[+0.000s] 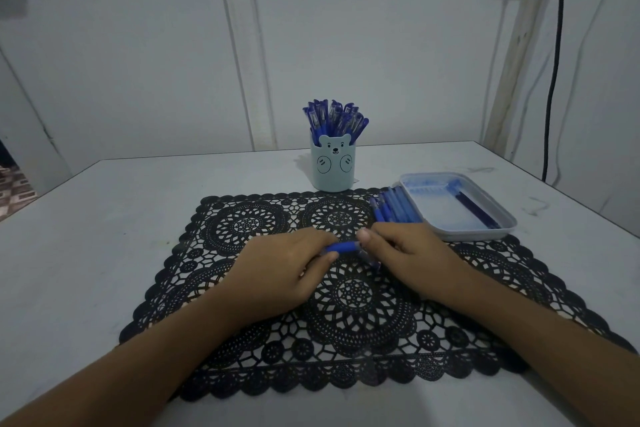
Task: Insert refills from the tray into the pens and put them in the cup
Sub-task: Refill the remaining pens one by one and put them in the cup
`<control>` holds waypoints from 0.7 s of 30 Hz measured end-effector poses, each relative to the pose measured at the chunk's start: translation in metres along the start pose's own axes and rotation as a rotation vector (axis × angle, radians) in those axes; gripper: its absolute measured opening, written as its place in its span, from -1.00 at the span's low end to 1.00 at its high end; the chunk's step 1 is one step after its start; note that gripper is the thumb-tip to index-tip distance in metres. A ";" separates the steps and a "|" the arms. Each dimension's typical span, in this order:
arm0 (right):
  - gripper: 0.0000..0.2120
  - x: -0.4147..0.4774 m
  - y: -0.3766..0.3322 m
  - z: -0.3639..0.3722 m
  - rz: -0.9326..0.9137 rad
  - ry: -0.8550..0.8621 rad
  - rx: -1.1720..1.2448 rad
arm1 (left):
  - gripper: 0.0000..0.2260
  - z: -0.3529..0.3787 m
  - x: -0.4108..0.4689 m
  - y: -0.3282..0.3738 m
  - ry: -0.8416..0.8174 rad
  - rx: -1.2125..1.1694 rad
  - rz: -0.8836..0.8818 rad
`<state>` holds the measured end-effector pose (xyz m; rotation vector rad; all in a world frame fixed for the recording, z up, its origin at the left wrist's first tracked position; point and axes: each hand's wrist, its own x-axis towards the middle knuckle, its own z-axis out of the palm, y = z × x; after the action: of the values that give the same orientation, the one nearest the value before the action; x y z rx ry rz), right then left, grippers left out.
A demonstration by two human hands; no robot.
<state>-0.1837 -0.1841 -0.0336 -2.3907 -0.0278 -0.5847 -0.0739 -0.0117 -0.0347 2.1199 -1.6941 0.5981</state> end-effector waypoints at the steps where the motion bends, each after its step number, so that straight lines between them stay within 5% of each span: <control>1: -0.52 -0.001 -0.002 0.000 0.023 -0.003 0.040 | -0.74 0.000 0.001 0.002 0.017 0.009 0.013; 6: -0.66 -0.001 -0.006 -0.002 -0.010 0.026 0.092 | -0.70 -0.004 0.003 0.004 0.017 -0.095 -0.029; 14: -0.73 0.001 -0.009 0.002 -0.250 0.118 0.013 | -0.62 -0.019 0.015 -0.007 -0.265 -0.563 -0.174; 21: -0.53 0.001 -0.011 0.003 -0.376 0.121 -0.095 | -0.70 -0.033 0.016 -0.013 -0.504 -0.806 -0.210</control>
<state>-0.1833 -0.1738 -0.0279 -2.4525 -0.4129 -0.9213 -0.0619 -0.0048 0.0020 1.8478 -1.5200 -0.6414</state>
